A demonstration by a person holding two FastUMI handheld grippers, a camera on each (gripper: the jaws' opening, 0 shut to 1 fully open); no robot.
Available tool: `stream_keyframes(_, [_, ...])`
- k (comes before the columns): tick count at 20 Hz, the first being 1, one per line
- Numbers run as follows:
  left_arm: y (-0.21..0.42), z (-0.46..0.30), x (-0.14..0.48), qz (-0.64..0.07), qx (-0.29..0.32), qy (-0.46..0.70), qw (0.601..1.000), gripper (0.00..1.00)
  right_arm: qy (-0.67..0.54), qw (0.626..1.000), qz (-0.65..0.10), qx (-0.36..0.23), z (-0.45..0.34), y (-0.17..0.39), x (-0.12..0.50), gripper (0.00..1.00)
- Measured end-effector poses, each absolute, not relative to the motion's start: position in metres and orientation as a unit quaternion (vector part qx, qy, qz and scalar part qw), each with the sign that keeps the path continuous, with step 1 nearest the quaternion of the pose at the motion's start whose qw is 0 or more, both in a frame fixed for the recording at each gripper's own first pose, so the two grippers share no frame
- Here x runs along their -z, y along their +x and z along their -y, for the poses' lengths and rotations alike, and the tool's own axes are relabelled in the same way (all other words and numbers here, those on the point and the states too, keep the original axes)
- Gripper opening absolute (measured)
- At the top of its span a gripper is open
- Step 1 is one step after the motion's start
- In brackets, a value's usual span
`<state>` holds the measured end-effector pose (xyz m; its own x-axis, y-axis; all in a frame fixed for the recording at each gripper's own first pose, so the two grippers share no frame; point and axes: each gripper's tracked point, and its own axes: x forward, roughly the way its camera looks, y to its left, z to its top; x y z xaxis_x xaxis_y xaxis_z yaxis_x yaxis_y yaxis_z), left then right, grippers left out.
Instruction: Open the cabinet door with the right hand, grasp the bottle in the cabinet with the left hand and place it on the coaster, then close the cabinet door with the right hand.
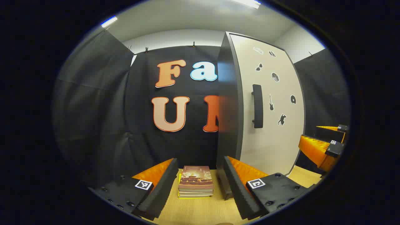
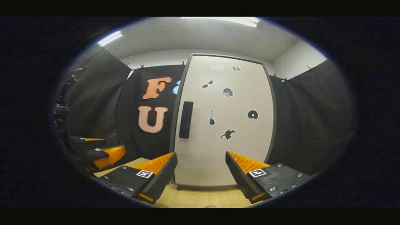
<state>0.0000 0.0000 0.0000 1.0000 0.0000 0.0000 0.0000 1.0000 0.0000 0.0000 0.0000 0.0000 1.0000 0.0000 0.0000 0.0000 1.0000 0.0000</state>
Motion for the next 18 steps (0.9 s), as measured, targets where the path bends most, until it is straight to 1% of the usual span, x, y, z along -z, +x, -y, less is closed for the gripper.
stream_keyframes(2, [0.001,0.000,-0.001,0.002,0.002,-0.003,1.000,0.95,0.001,1.000,-0.005,0.002,0.000,0.003,0.002,0.94])
stream_keyframes(3, [0.000,0.000,0.000,0.002,0.002,-0.002,1.000,0.95,0.002,1.000,-0.004,0.002,-0.001,0.004,0.001,0.96])
stream_keyframes(4, [0.000,-0.001,-0.001,0.002,0.001,-0.001,1.000,0.95,0.002,1.000,-0.002,0.001,-0.003,0.005,-0.001,0.95])
stream_keyframes(8, [0.001,-0.005,-0.001,0.004,-0.004,0.000,1.000,0.95,-0.003,1.000,-0.001,-0.004,-0.010,0.010,-0.003,0.95])
stream_keyframes(9, [0.001,-0.006,0.000,0.004,-0.005,0.000,1.000,0.95,-0.004,1.000,-0.002,-0.005,-0.011,0.012,-0.002,0.93])
stream_keyframes(10, [0.002,-0.006,0.000,0.004,-0.006,0.001,1.000,0.95,-0.003,1.000,-0.003,-0.007,-0.013,0.014,-0.002,0.95])
stream_keyframes(18, [0.003,-0.015,0.004,0.005,-0.016,-0.011,1.000,0.96,0.004,1.000,-0.001,-0.020,-0.027,0.032,-0.009,0.95])
